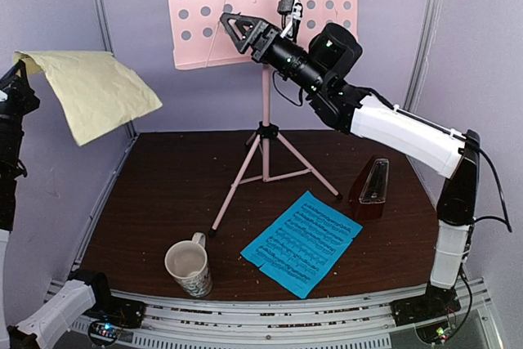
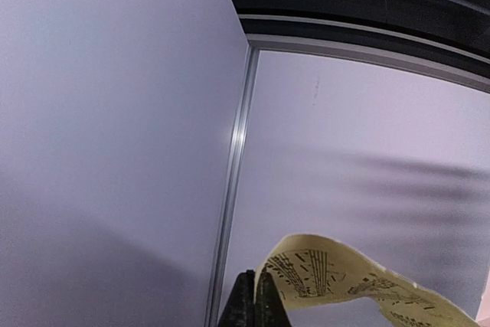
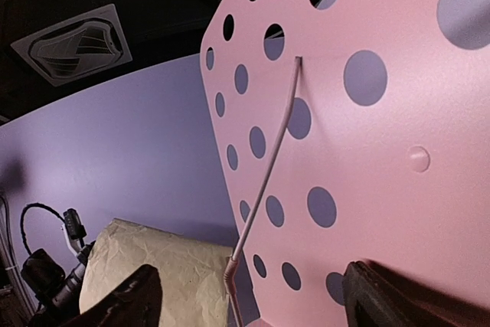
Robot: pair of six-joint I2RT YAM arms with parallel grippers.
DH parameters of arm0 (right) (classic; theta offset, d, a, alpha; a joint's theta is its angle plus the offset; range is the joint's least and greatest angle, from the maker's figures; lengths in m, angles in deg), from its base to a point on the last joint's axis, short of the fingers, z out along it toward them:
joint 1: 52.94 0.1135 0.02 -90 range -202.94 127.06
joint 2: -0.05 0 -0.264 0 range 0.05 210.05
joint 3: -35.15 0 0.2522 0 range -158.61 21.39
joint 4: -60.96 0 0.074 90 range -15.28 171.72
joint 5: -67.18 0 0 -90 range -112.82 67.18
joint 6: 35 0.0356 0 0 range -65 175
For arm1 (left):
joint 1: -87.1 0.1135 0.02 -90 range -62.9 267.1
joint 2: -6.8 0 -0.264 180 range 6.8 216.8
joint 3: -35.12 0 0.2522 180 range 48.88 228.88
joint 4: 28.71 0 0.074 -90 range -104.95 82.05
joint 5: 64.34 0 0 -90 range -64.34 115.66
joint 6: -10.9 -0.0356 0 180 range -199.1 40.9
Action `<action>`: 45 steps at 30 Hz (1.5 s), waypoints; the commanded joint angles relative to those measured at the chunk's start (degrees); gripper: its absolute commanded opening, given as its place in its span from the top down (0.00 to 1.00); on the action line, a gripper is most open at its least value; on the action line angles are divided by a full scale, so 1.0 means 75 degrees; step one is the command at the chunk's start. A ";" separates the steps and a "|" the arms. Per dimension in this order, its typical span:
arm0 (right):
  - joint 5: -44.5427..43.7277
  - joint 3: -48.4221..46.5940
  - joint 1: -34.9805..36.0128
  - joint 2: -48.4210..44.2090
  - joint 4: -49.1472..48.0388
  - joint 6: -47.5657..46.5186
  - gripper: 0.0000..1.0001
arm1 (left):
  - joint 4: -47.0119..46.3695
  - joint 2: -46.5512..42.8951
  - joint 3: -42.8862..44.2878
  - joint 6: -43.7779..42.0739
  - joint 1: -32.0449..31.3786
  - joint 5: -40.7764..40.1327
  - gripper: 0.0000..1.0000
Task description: Pack up the instrument practice props
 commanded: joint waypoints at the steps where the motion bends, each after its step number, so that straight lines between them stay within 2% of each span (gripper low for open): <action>1: 0.0399 0.0542 -0.0034 -0.0744 0.0101 -0.0406 0.10 | -0.0648 -0.0139 -0.0402 -0.0504 0.0042 0.1523 1.00; 4: 0.0350 0.1250 -0.0039 -0.1404 0.0357 -0.0827 0.05 | -0.0921 -0.0088 -0.0604 -0.0889 0.0039 0.3787 1.00; 6: 0.0124 0.1903 -0.0039 -0.1944 0.0457 -0.1130 0.03 | -0.1138 0.0010 -0.0758 -0.1003 0.0026 0.5709 1.00; 7: -0.0004 0.2263 -0.0033 -0.2249 0.0527 -0.1286 0.02 | -0.1243 0.0071 -0.0839 -0.0923 0.0026 0.6119 1.00; 10: -0.0422 0.3397 -0.0032 -0.3245 0.0758 -0.1712 0.01 | -0.1430 0.0335 -0.1138 -0.0636 -0.0029 0.6696 1.00; 15: -0.1133 0.5069 -0.0046 -0.4734 0.0886 -0.1988 0.00 | -0.1472 0.0650 -0.1492 -0.0783 -0.0661 0.6801 1.00; 17: -0.1452 0.5637 -0.0043 -0.5227 0.0947 -0.2032 0.00 | -0.1290 0.0849 -0.1527 -0.1038 -0.1173 0.6601 1.00; 21: -0.2218 0.6582 -0.0051 -0.6041 0.1114 -0.2099 0.00 | -0.0723 0.1385 -0.1430 -0.1918 -0.2697 0.5460 1.00; 27: -0.2933 0.7399 -0.0052 -0.6843 0.1545 -0.2120 0.00 | -0.0410 0.2187 -0.1546 -0.2989 -0.4537 0.3861 1.00; 34: -0.3119 0.8015 -0.0050 -0.7331 0.1845 -0.2047 0.00 | -0.0360 0.2905 -0.1894 -0.3634 -0.5678 0.2769 1.00; 41: -0.3270 0.8486 -0.0047 -0.7534 0.1957 -0.1881 0.00 | -0.0020 0.3777 -0.1707 -0.4316 -0.7238 0.0739 1.00; 45: -0.3295 0.8604 -0.0052 -0.7605 0.2087 -0.1833 0.00 | -0.0042 0.4443 -0.1395 -0.4358 -0.7945 0.0117 1.00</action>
